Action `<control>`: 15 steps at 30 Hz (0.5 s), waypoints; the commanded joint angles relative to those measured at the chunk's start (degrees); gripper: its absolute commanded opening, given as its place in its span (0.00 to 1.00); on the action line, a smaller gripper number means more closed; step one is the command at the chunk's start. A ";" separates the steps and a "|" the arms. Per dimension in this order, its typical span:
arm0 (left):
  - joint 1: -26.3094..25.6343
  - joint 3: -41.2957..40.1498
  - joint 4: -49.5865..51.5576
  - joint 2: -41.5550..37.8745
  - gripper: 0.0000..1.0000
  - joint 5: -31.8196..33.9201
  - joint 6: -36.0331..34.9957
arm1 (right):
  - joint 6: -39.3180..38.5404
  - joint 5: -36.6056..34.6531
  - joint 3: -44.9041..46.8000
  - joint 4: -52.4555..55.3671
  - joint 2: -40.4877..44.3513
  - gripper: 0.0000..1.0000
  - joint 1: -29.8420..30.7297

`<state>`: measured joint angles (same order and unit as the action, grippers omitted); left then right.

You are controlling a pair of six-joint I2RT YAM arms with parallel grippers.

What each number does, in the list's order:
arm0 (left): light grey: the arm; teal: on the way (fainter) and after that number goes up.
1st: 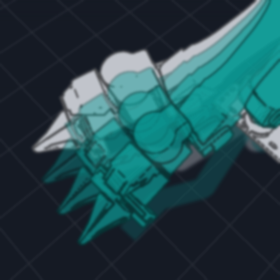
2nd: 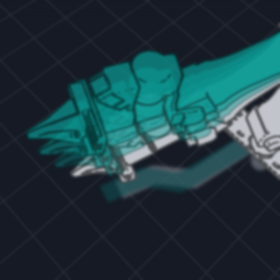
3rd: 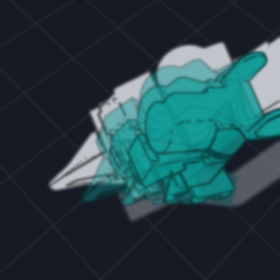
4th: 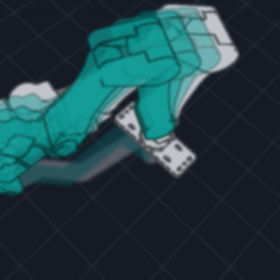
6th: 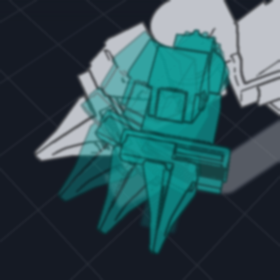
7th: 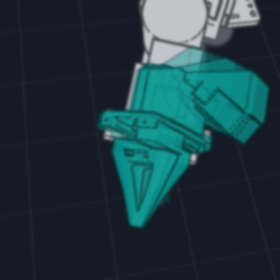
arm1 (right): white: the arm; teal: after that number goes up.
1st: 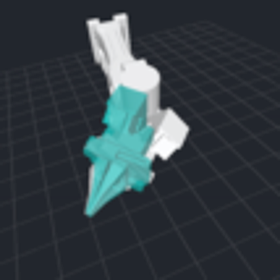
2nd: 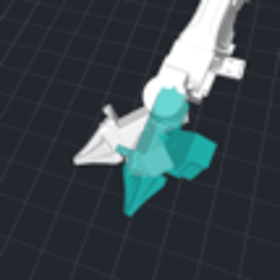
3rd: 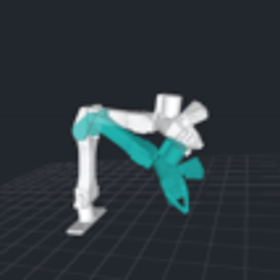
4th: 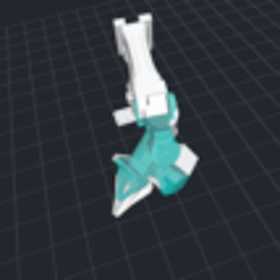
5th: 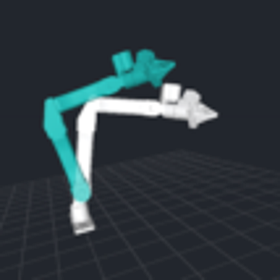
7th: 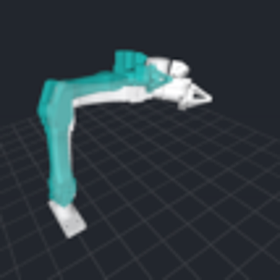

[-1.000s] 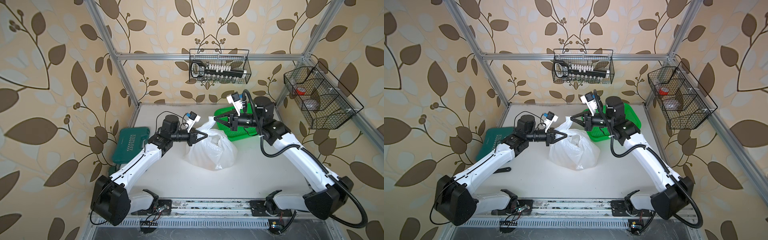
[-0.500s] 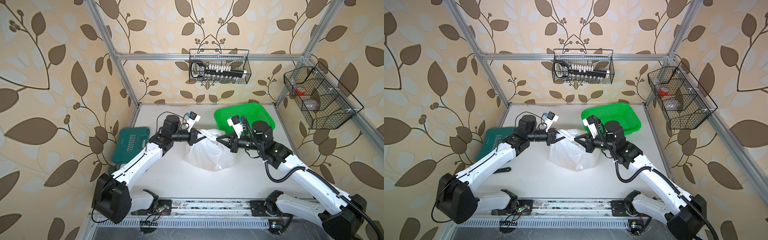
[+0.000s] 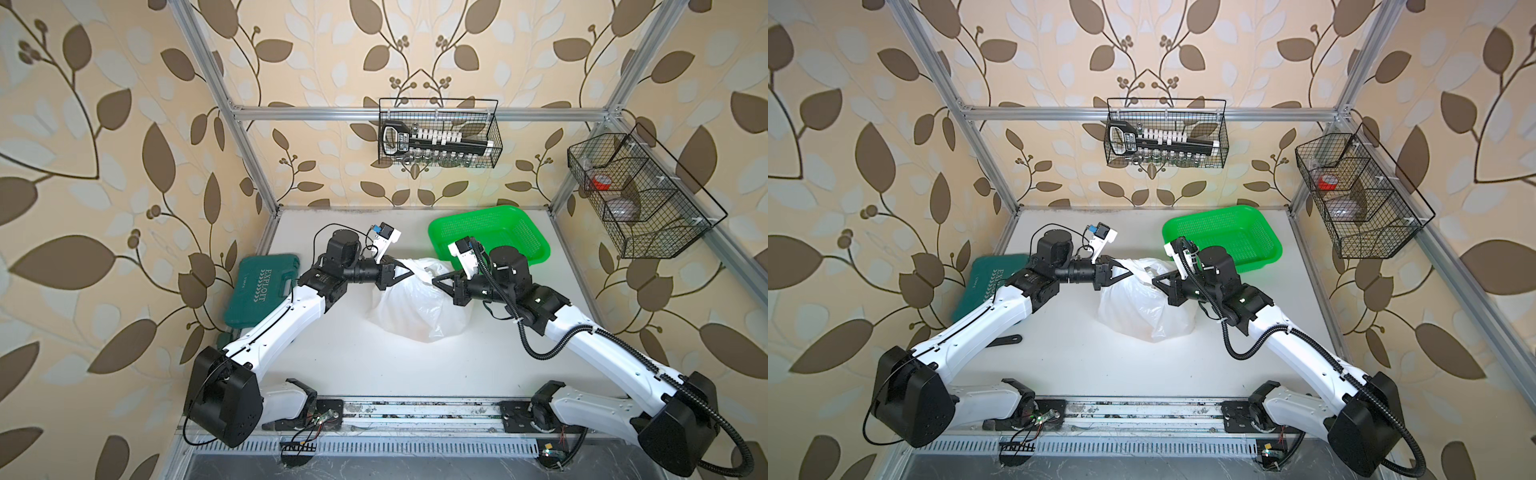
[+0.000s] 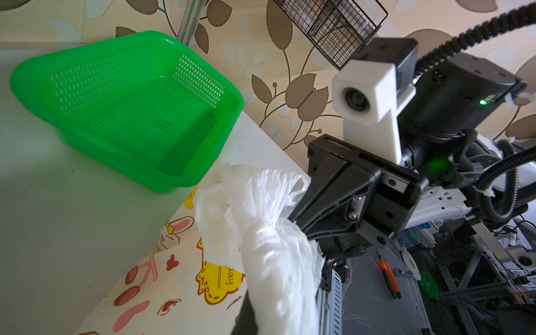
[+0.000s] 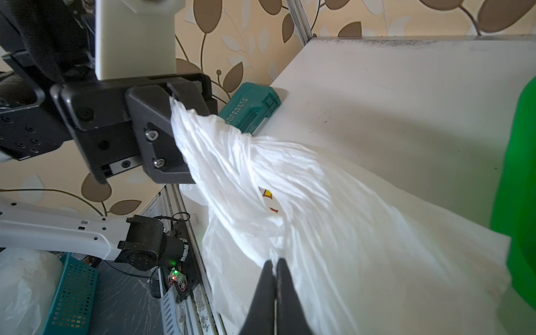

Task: Place the pears into plastic bags & tie knots
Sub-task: Tie the plastic bag at the center of the board.

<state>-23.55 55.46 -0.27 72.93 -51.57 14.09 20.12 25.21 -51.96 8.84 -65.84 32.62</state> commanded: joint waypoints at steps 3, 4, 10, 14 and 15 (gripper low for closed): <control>0.61 1.73 -2.35 -1.30 0.00 -3.88 -0.29 | -0.17 -2.16 -1.87 1.72 -0.51 0.00 0.18; 0.61 1.86 -1.75 -1.22 0.00 -4.17 -0.57 | -0.05 -2.12 -1.85 1.41 -0.51 0.00 0.21; 0.57 2.39 1.04 -1.38 0.21 -5.07 -2.16 | 0.19 -2.53 -1.87 1.05 -0.43 0.00 0.25; 0.57 2.13 1.43 -1.73 0.35 -5.94 -2.50 | 0.15 -2.63 -1.82 1.03 -0.49 0.00 0.28; 0.61 2.05 1.33 -1.82 0.38 -6.04 -2.34 | 0.12 -2.62 -1.83 0.98 -0.51 0.00 0.29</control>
<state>-23.53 55.61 1.58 72.86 -55.33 12.71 20.16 23.53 -52.29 9.32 -65.89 32.69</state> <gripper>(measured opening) 0.363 0.047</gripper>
